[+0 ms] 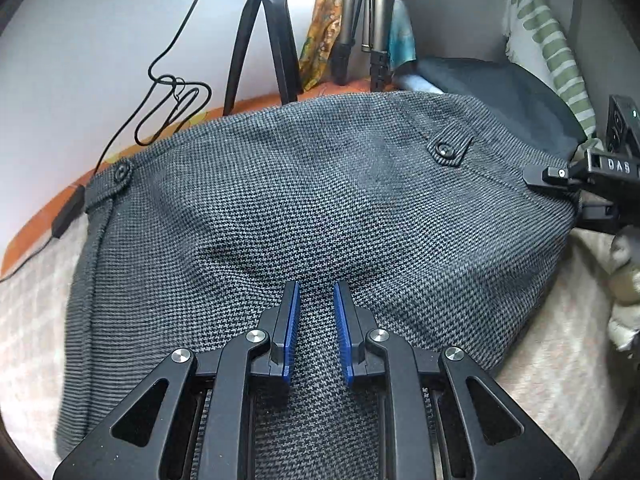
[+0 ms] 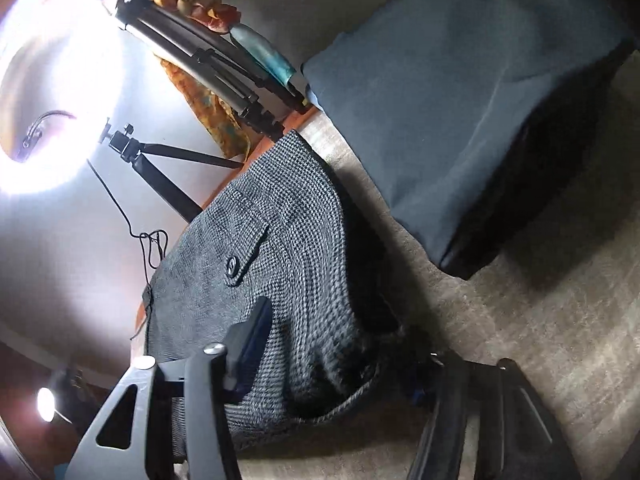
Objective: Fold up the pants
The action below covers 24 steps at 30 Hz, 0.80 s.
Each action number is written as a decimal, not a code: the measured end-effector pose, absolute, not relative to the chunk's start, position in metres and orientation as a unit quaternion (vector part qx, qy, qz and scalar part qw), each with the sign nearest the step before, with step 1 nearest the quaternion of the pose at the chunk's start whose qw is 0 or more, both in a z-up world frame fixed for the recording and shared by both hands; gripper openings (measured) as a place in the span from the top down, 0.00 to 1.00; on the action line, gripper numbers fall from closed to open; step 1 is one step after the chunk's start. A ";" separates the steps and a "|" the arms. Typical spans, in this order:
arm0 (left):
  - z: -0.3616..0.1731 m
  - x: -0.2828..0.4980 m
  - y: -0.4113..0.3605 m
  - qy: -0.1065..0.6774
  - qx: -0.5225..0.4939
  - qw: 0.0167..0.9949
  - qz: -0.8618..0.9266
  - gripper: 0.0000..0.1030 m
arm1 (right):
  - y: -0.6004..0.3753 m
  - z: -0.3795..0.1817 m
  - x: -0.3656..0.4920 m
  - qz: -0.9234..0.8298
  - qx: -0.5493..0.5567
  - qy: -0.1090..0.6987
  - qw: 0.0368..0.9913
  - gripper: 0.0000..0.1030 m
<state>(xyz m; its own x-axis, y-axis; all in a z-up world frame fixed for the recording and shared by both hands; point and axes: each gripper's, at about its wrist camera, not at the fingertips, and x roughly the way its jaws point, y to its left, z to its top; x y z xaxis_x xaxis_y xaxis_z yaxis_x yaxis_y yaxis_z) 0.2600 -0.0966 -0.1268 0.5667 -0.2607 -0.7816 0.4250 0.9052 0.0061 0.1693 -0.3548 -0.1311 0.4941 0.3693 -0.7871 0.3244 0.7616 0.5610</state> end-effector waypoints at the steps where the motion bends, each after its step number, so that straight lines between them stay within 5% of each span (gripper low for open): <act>1: -0.128 0.258 -0.098 0.414 0.105 0.883 -0.195 0.83 | -0.354 -0.132 0.171 0.013 0.347 0.501 0.792 0.65; 10: -0.108 0.229 -0.089 0.380 0.088 0.898 -0.202 0.83 | -0.343 -0.117 0.180 -0.002 0.310 0.482 0.819 0.90; 17: -0.132 0.206 -0.115 0.383 0.154 0.884 -0.220 0.83 | -0.332 -0.087 0.182 0.004 0.274 0.465 0.842 0.92; 24: -0.122 0.219 -0.084 0.421 0.055 0.873 -0.240 0.83 | -0.301 -0.046 0.183 0.032 0.200 0.449 0.870 0.92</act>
